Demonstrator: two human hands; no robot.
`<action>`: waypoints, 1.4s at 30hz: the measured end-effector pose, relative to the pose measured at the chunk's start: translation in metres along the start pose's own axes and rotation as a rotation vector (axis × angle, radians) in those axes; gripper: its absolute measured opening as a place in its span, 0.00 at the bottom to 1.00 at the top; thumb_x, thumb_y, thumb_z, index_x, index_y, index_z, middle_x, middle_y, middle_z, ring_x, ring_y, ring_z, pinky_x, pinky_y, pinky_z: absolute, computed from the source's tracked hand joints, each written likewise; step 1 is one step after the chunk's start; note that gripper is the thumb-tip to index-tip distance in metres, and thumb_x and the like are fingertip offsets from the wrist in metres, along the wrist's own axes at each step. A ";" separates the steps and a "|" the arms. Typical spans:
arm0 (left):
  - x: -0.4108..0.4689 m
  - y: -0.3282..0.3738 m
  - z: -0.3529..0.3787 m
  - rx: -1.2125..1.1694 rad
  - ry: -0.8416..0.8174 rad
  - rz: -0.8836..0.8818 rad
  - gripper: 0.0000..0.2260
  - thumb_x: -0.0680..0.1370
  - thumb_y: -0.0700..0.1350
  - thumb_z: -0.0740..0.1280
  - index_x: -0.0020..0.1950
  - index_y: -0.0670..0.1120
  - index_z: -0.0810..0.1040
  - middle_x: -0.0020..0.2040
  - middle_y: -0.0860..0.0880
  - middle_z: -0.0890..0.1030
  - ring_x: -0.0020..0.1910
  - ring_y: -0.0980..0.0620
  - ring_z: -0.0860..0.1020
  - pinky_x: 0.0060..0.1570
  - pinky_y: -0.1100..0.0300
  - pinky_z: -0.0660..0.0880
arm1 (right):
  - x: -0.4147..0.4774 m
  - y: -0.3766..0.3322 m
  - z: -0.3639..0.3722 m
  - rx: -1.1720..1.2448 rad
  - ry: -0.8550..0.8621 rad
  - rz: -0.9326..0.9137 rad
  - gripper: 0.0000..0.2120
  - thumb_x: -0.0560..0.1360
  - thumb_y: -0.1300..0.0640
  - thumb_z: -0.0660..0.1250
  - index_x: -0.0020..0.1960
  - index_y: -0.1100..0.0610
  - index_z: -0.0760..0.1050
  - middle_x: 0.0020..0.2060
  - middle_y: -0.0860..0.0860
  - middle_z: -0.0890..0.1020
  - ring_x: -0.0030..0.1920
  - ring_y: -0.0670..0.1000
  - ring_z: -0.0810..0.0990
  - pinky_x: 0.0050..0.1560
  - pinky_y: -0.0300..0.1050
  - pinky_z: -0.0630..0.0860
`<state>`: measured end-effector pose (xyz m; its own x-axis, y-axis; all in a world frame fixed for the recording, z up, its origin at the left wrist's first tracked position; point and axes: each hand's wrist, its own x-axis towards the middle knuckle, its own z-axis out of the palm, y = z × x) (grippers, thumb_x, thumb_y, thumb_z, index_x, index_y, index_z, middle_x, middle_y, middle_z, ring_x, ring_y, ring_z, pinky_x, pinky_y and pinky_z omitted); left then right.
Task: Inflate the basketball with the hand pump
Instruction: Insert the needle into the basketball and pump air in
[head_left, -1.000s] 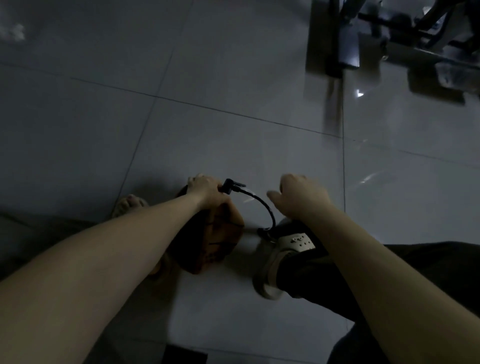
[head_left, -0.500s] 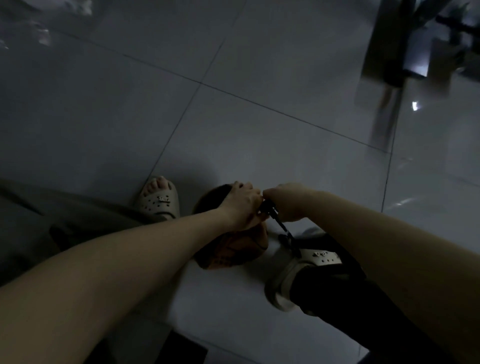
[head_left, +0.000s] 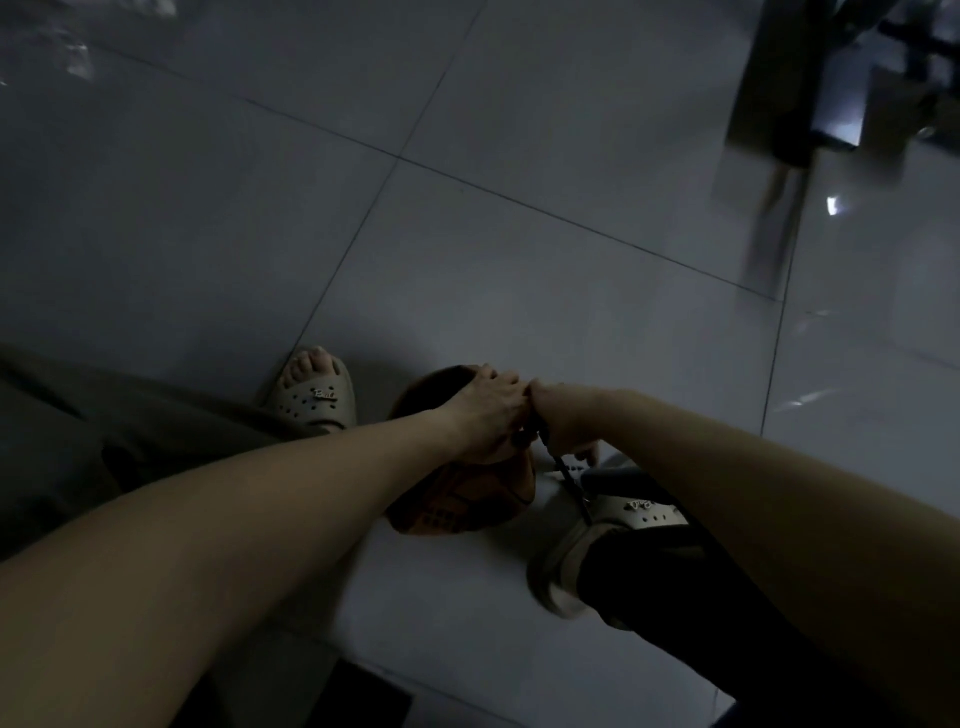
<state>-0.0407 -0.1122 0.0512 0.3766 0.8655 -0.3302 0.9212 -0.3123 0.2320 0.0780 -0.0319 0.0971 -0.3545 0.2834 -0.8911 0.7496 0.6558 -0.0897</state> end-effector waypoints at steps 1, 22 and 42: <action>0.001 0.001 -0.002 0.014 -0.024 -0.012 0.20 0.81 0.55 0.58 0.67 0.44 0.71 0.61 0.45 0.73 0.58 0.45 0.69 0.59 0.48 0.66 | -0.001 -0.001 -0.001 0.038 0.018 0.003 0.26 0.75 0.69 0.67 0.69 0.59 0.62 0.59 0.62 0.75 0.45 0.58 0.84 0.40 0.48 0.84; 0.000 0.006 -0.005 -0.010 -0.053 -0.116 0.18 0.82 0.54 0.56 0.67 0.46 0.70 0.62 0.45 0.72 0.59 0.45 0.68 0.59 0.47 0.66 | -0.029 -0.014 -0.016 -0.160 0.122 -0.019 0.26 0.78 0.65 0.66 0.73 0.62 0.61 0.63 0.58 0.74 0.56 0.57 0.78 0.46 0.44 0.76; 0.005 0.002 -0.002 -0.028 -0.096 -0.037 0.09 0.81 0.49 0.58 0.57 0.48 0.73 0.57 0.48 0.75 0.57 0.47 0.69 0.58 0.48 0.66 | -0.017 0.001 -0.011 -0.374 0.188 -0.094 0.10 0.77 0.64 0.64 0.57 0.57 0.72 0.41 0.51 0.72 0.34 0.49 0.69 0.39 0.45 0.70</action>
<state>-0.0374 -0.1076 0.0519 0.3514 0.8344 -0.4246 0.9320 -0.2690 0.2429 0.0788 -0.0286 0.1173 -0.5334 0.3107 -0.7867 0.4673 0.8835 0.0321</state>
